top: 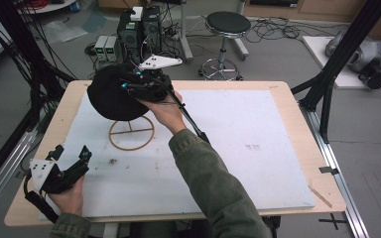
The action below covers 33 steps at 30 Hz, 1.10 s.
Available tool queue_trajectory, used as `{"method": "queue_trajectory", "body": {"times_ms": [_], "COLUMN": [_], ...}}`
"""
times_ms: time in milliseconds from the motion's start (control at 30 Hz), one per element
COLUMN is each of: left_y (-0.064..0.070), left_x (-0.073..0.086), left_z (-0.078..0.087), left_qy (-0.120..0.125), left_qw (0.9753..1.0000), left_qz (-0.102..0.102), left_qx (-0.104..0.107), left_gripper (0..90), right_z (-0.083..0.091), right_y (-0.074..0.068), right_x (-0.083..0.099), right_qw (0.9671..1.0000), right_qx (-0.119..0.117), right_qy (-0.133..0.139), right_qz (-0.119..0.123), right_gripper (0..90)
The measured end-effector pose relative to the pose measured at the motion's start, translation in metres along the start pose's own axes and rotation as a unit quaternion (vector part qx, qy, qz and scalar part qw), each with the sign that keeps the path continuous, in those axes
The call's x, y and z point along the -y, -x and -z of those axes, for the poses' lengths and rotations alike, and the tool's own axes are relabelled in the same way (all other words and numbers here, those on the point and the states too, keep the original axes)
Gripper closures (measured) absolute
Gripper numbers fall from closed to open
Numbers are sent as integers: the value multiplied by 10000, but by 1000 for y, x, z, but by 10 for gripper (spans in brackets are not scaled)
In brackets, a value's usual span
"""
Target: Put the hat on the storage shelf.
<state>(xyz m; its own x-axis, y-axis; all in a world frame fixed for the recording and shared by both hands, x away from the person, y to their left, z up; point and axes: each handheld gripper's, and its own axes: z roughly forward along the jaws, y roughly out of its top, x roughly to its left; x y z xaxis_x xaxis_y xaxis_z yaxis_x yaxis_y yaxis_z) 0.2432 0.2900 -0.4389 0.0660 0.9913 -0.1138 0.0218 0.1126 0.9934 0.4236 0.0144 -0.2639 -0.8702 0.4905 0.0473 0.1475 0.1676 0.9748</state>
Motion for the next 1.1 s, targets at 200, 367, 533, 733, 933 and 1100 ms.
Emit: {"method": "queue_trajectory", "body": {"times_ms": [200,367,533,733,933,1100], "left_y": [-1,-1,-1,0,1,4], "left_x": [0,0,-1,-1,-1,-2], "left_z": [0,1,0,0,0,1], "left_qy": [-21,1,23,20,19,30], "left_qw": [10000,10000,10000,10000,10000,9999], "left_qz": [-6,6,0,-8,-22,-62], "left_qx": [34,14,23,44,79,99], "left_gripper": [186,186,186,186,185,183], "right_z": [1,4,10,18,31,44], "right_y": [4,8,12,20,22,28], "right_x": [0,-1,-2,-1,11,13], "right_qw": [9999,9996,9978,9973,9938,9933], "right_qx": [-47,-13,477,556,932,941], "right_qy": [80,98,156,173,520,565], "right_qz": [-142,-246,-437,-449,-311,-361], "right_gripper": [559,448,295,178,123,122]}}
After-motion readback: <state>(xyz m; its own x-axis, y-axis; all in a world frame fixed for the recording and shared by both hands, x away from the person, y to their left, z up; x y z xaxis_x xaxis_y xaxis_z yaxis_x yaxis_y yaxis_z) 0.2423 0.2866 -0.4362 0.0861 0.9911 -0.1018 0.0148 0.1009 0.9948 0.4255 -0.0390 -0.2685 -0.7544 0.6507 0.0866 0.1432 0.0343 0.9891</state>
